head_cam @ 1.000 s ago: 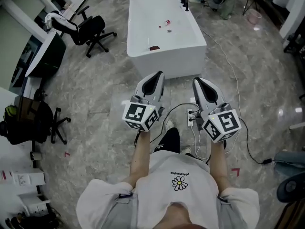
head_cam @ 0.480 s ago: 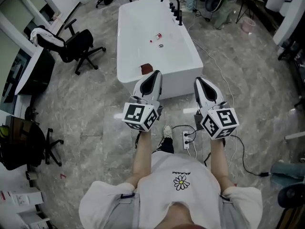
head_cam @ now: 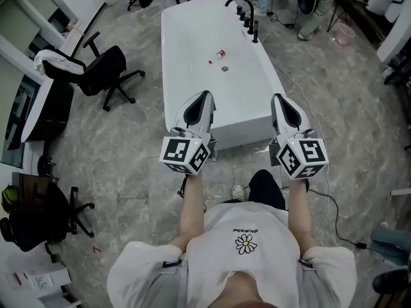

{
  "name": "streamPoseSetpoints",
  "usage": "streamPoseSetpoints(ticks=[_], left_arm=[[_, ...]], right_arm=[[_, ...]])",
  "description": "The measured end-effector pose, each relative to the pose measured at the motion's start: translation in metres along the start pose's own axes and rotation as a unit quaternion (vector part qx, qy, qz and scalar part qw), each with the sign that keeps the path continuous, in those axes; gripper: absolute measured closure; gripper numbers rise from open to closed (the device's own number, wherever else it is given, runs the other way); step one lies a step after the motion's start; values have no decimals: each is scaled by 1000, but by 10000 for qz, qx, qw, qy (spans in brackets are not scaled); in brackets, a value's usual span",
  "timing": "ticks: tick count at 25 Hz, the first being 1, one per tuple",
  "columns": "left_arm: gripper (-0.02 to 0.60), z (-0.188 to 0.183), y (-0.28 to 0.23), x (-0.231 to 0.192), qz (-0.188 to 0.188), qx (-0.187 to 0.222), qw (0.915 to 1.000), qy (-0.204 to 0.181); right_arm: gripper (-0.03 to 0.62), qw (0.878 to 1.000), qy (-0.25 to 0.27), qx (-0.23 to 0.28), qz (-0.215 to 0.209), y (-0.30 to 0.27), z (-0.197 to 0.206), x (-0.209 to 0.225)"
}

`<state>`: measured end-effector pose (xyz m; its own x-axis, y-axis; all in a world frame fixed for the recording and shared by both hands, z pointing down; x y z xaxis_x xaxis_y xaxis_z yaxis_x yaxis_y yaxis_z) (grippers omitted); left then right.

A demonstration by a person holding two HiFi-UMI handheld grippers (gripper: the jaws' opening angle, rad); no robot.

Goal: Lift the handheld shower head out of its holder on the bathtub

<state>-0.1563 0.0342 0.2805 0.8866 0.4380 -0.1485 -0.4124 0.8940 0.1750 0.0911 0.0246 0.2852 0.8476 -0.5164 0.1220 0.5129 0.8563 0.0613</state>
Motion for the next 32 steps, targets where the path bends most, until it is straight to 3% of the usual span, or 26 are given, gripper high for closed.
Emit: streamPoseSetpoints(ticks=[6,11,16,23,32], left_arm=[[581,14,-38,-37,-214,25,9997,145],[581,18,-105,-86,-331,151,9993,28],[581,22,-191,-127,-437,182,9989,15],[581,24,-276,-141,-630,325,9974,141],[581,18,-322,-165,-250,410,9988,104]], right_arm=[[569,9998,0,-121,-130,-59,12,29],[569,9997,95,-58,-227,-140,14,68],[569,9997,178,-140,-92,-210,10,125],[569,9993,313,-204,-86,-273,-4,213],[569,9994,340,-57,39,-312,-16,208]])
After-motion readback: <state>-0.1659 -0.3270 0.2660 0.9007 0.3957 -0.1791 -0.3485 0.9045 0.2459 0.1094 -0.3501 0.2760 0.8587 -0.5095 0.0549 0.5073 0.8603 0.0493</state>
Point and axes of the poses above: the fingertips, and each gripper's own axes: y backward along the fingers, x to its right, z out of its underside, the point moved 8 cm from there along y, backward along the fingers, and after that the axes turned 4 degrees about y, right-handed, at the moved point
